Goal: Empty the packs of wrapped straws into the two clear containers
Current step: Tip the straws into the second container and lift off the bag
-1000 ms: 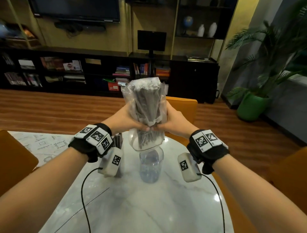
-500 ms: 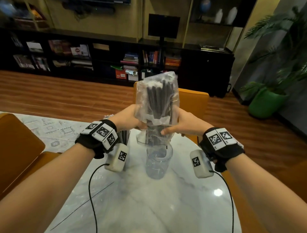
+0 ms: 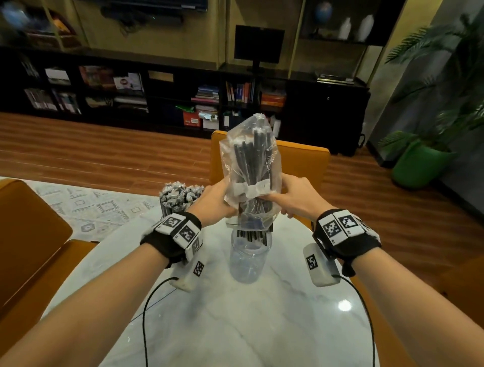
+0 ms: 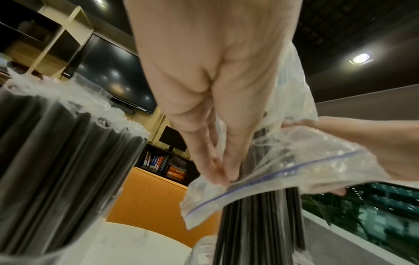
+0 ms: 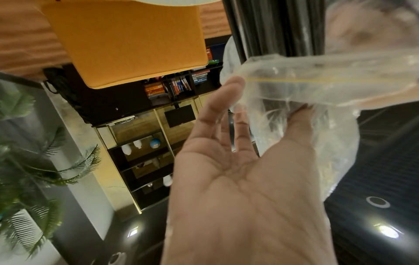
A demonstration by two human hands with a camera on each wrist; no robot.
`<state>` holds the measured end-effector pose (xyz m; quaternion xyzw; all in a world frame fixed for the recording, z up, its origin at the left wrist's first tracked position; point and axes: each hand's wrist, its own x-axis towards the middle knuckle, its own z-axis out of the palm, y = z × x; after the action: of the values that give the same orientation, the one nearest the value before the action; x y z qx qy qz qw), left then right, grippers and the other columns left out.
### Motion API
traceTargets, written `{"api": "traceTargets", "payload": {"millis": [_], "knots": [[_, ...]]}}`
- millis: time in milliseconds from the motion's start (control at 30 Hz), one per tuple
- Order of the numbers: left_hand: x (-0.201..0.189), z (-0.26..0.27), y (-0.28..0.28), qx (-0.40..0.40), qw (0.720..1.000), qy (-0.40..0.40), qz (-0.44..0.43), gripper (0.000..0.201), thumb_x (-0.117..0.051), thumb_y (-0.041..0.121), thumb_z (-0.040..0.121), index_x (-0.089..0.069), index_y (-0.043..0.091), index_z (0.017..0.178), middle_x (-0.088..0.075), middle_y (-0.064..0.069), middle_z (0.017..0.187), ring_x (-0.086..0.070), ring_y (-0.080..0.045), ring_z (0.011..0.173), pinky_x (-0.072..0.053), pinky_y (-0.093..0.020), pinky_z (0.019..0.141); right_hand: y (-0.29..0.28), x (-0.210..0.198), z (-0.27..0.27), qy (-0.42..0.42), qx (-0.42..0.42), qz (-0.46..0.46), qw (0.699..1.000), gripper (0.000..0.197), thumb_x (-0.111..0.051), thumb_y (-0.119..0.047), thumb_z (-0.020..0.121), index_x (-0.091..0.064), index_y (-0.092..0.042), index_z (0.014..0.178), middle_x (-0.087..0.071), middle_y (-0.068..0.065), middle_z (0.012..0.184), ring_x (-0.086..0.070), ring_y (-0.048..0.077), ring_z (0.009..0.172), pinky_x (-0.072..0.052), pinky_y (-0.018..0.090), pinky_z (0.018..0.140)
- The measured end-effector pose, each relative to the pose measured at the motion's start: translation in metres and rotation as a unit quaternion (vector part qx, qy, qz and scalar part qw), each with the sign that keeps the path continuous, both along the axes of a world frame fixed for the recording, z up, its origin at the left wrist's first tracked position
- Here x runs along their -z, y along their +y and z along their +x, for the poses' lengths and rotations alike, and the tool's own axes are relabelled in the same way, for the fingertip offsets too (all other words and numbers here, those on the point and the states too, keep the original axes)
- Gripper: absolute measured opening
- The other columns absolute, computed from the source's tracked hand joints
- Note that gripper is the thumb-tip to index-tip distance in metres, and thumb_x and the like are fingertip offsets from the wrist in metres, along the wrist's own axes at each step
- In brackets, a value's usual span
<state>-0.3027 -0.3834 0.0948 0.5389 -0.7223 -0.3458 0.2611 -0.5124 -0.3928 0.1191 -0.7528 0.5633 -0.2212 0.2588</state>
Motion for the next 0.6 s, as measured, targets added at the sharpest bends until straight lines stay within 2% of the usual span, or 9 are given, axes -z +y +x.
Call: {"api": "traceTargets", "payload": {"millis": [100, 167, 233, 300, 367, 433, 467, 533, 600], "knots": [[-0.002, 0.003, 0.002, 0.046, 0.993, 0.032, 0.100, 0.113, -0.074, -0.004, 0.075, -0.003, 0.032, 0.155, -0.045, 0.003, 0.137, -0.068, -0.029, 0.104, -0.056, -0.043, 0.093, 0.004, 0.002, 0.000, -0.019, 0.000, 0.002, 1.000, 0.050, -0.066, -0.043, 0.087, -0.052, -0.015, 0.125, -0.069, 0.004, 0.100, -0.067, 0.012, 0.061, -0.055, 0.018, 0.046], [-0.006, 0.001, 0.004, 0.061, 0.988, 0.062, 0.125, 0.125, -0.081, 0.004, 0.070, 0.006, 0.034, 0.154, -0.041, 0.002, 0.147, -0.059, -0.026, 0.120, -0.050, -0.041, 0.102, 0.006, 0.001, -0.001, -0.028, -0.013, 0.005, 1.000, 0.051, -0.067, -0.042, 0.086, -0.049, -0.019, 0.128, -0.068, 0.002, 0.101, -0.069, 0.016, 0.064, -0.056, 0.019, 0.047], [-0.012, -0.002, 0.007, 0.062, 0.985, 0.095, 0.127, 0.116, -0.084, 0.016, 0.074, -0.001, 0.040, 0.152, -0.049, 0.007, 0.140, -0.058, -0.017, 0.118, -0.054, -0.037, 0.093, 0.005, -0.001, 0.000, -0.007, -0.029, -0.008, 1.000, 0.049, -0.068, -0.044, 0.084, -0.053, -0.023, 0.126, -0.066, 0.000, 0.104, -0.068, 0.017, 0.072, -0.055, 0.023, 0.051], [-0.015, -0.004, 0.009, 0.048, 0.984, 0.120, 0.123, 0.095, -0.081, 0.028, 0.078, -0.016, 0.044, 0.145, -0.055, 0.019, 0.123, -0.063, -0.005, 0.104, -0.059, -0.028, 0.075, 0.000, -0.004, -0.001, 0.035, -0.023, -0.050, 0.998, 0.047, -0.071, -0.051, 0.078, -0.060, -0.025, 0.116, -0.065, 0.002, 0.105, -0.065, 0.022, 0.087, -0.055, 0.032, 0.067], [-0.013, -0.003, 0.007, 0.020, 0.987, 0.125, 0.096, 0.079, -0.080, 0.032, 0.078, -0.031, 0.038, 0.139, -0.056, 0.017, 0.126, -0.064, -0.008, 0.105, -0.059, -0.027, 0.069, -0.003, -0.007, -0.003, 0.031, -0.009, -0.056, 0.998, 0.048, -0.076, -0.048, 0.075, -0.063, -0.024, 0.115, -0.068, 0.003, 0.106, -0.066, 0.023, 0.094, -0.058, 0.038, 0.077], [-0.011, -0.001, 0.002, -0.018, 0.988, 0.128, 0.082, 0.067, -0.080, 0.027, 0.079, -0.044, 0.024, 0.135, -0.059, -0.001, 0.134, -0.066, -0.018, 0.106, -0.059, -0.031, 0.072, -0.001, -0.008, -0.004, -0.007, -0.013, -0.030, 0.999, 0.049, -0.079, -0.037, 0.077, -0.063, -0.019, 0.120, -0.070, 0.001, 0.104, -0.070, 0.016, 0.086, -0.062, 0.031, 0.064], [-0.011, 0.001, 0.000, -0.032, 0.986, 0.137, 0.085, 0.059, -0.079, 0.021, 0.080, -0.048, 0.019, 0.131, -0.061, -0.007, 0.132, -0.068, -0.020, 0.102, -0.060, -0.033, 0.075, 0.001, -0.008, -0.003, -0.024, -0.018, -0.027, 0.999, 0.049, -0.079, -0.034, 0.077, -0.063, -0.018, 0.120, -0.071, 0.000, 0.103, -0.071, 0.013, 0.083, -0.061, 0.025, 0.057], [-0.015, 0.002, -0.001, -0.040, 0.981, 0.160, 0.100, 0.053, -0.076, 0.010, 0.082, -0.049, 0.013, 0.127, -0.065, -0.012, 0.125, -0.071, -0.019, 0.095, -0.061, -0.033, 0.077, 0.007, -0.009, 0.001, -0.057, -0.020, -0.042, 0.997, 0.047, -0.080, -0.030, 0.077, -0.065, -0.017, 0.119, -0.072, -0.002, 0.100, -0.072, 0.007, 0.079, -0.058, 0.016, 0.054], [-0.021, 0.002, 0.000, -0.017, 0.981, 0.162, 0.101, 0.057, -0.072, 0.002, 0.083, -0.044, 0.015, 0.131, -0.065, -0.010, 0.123, -0.070, -0.017, 0.091, -0.062, -0.033, 0.077, 0.010, -0.010, 0.006, -0.103, -0.015, -0.046, 0.993, 0.041, -0.080, -0.027, 0.077, -0.066, -0.015, 0.114, -0.072, -0.001, 0.099, -0.070, 0.002, 0.075, -0.058, 0.016, 0.055]]}}
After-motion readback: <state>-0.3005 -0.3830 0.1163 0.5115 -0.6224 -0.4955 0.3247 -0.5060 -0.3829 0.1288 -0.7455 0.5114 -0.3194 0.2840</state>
